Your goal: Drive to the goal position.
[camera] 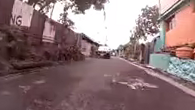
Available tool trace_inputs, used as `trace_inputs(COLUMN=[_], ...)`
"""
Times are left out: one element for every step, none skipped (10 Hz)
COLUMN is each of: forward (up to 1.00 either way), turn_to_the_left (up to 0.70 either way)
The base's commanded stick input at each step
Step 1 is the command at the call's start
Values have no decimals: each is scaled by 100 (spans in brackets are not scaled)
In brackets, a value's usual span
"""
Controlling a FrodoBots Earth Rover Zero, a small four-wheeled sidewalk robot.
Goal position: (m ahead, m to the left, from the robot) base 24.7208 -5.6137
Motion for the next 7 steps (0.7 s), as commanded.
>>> trace_inputs(forward=[100, 100, 100, 100, 100, 100, 100], turn_to_the_left=[0, 0, 0, 0, 0, 0, 0])
